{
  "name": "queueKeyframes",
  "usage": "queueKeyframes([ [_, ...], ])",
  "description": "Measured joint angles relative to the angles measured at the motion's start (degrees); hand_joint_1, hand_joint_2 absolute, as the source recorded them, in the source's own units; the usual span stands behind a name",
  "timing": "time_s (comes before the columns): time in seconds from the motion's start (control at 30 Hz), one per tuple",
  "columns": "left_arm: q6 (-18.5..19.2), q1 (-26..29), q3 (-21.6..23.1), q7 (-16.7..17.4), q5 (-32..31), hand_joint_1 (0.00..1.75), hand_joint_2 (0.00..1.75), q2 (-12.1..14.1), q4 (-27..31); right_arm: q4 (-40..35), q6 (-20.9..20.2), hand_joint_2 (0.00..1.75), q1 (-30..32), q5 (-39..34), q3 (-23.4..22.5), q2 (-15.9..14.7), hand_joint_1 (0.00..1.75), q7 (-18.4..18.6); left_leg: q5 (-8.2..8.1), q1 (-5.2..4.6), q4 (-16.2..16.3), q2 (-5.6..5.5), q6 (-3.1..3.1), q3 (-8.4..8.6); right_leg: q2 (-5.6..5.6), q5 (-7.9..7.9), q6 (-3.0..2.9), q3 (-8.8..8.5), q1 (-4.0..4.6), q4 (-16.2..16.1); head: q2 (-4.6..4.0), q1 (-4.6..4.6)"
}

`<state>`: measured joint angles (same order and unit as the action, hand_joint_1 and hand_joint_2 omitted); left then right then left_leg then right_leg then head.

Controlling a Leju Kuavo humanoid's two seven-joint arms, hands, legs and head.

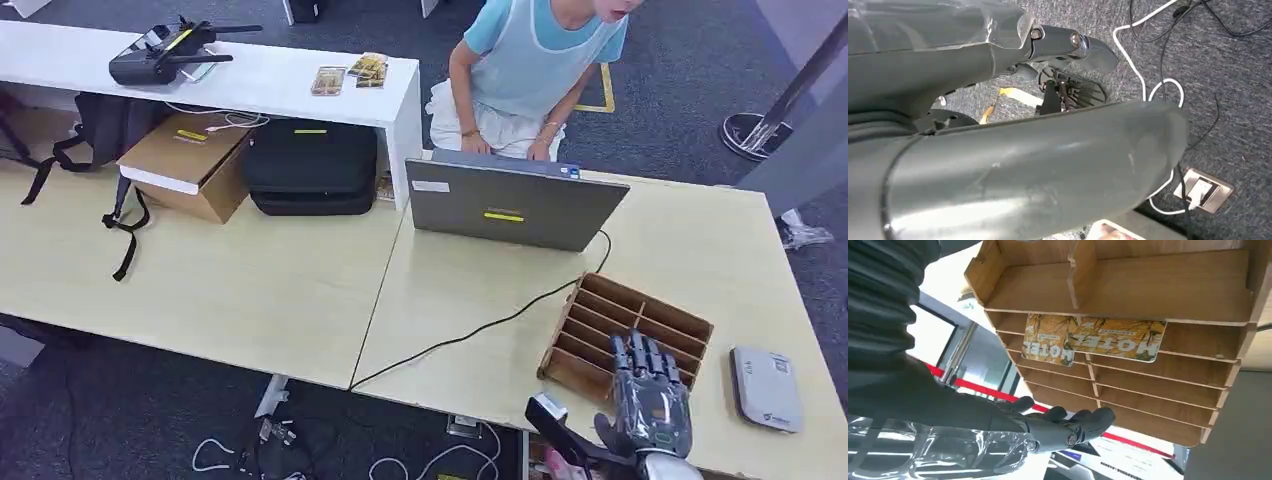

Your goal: Pass the card to the sensor for recognition and then transmit it.

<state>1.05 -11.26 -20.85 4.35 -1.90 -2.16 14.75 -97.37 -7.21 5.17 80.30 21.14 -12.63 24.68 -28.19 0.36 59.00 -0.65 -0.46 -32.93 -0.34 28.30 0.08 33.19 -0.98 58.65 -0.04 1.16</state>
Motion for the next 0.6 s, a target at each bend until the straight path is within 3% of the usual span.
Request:
queueKeyframes([
  [0.6, 0.0, -1.1, 1.0, 0.0, -0.2, 0.0, 0.0, -0.3, 0.0, 2.1, -0.1, 1.75, -1.3, 0.3, -0.1, 1.1, 0.0, -0.4, 0.02, 0.01, 0.0, 0.0, -0.02, 0.0, 0.0, 0.0, 0.0, 0.0, 0.01, 0.0, 0.0, 0.0],
])
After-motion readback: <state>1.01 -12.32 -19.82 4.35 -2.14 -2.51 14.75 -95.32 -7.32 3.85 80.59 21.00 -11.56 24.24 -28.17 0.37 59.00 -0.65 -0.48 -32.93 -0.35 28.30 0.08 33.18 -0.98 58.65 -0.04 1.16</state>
